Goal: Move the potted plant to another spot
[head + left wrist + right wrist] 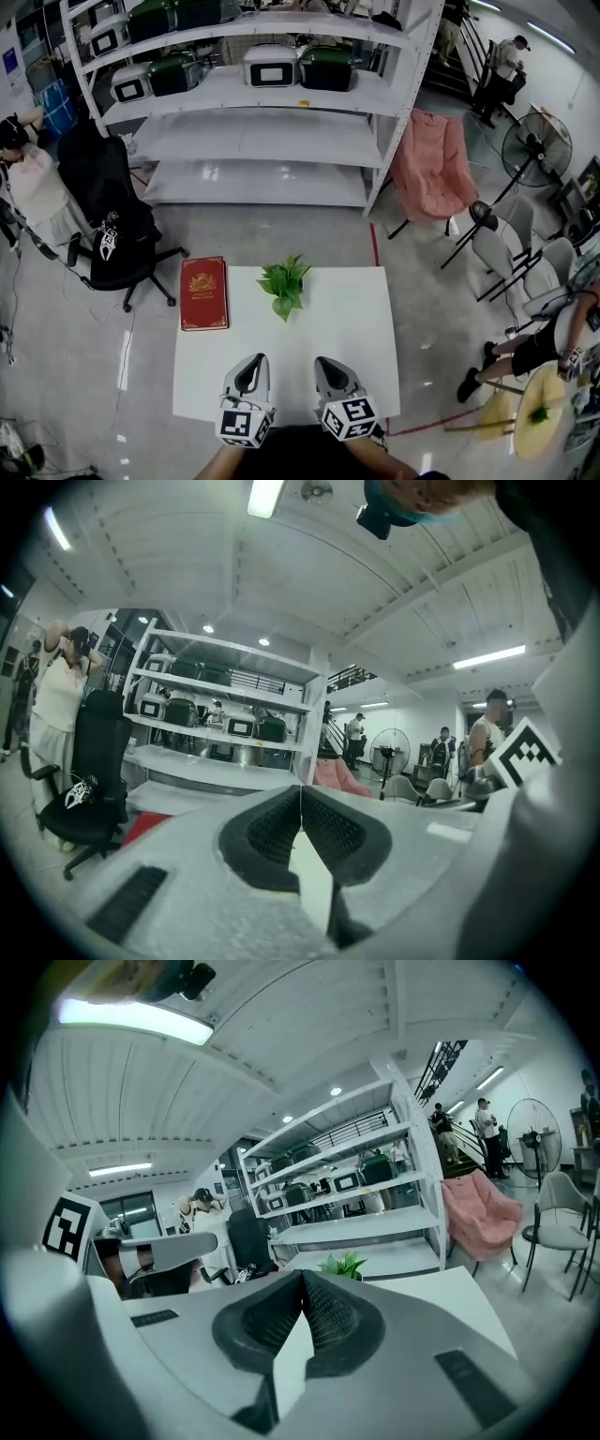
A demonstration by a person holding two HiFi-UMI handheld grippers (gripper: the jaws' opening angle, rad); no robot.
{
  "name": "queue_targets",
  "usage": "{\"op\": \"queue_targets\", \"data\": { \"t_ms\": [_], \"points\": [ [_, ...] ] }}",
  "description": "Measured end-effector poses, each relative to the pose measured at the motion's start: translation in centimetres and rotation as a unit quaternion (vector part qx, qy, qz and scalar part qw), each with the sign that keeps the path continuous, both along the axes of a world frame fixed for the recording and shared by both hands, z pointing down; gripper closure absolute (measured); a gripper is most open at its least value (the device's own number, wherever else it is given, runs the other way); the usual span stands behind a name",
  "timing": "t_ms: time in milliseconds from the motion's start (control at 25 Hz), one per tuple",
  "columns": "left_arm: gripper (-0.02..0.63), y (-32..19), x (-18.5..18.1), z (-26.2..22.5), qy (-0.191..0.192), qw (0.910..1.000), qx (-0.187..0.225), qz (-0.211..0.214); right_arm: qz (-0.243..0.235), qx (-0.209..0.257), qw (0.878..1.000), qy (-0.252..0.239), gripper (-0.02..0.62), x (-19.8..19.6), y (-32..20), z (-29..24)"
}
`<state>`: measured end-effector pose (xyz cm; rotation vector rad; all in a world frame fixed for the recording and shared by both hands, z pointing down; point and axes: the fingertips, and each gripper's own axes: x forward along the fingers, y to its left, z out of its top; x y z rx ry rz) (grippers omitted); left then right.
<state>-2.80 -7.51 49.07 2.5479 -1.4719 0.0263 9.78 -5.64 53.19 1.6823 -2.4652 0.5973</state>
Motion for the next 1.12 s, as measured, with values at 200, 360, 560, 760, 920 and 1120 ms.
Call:
{"op": "queue_targets", "data": {
  "t_ms": [200,360,560,760,920,1120],
  "points": [
    [0.588,0.06,0.24,0.22,-0.001,1.0000,-0.003,0.000,-0.003,-0.001,1.000,0.028,0.584,0.00,0.15,0.34],
    [0.588,0.17,0.17,0.31,0.001,1.0000,-0.005,-0.004,-0.009,0.004,1.000,0.024,0.584,-0.25,0.42,0.37],
    [0.588,0.22,0.47,0.23,-0.002,1.0000,0.000,0.003,-0.011,0.006,1.000,0.024,0.584,-0.35,0.49,-0.06],
    [0.588,0.31,0.44,0.47,0.003,1.0000,-0.006,-0.003,-0.019,0.003,1.000,0.024,0.584,-0.54,0.73,0.57],
    [0.588,0.26,0.54,0.45,0.002,1.0000,-0.006,-0.004,-0.016,0.002,1.000,0.022,0.584,-0.33,0.64,0.59],
    [0.588,0.39,0.87,0.79,-0.001,0.9999,-0.013,-0.001,-0.018,0.003,1.000,0.022,0.584,-0.12,0.53,0.64]
  ]
}}
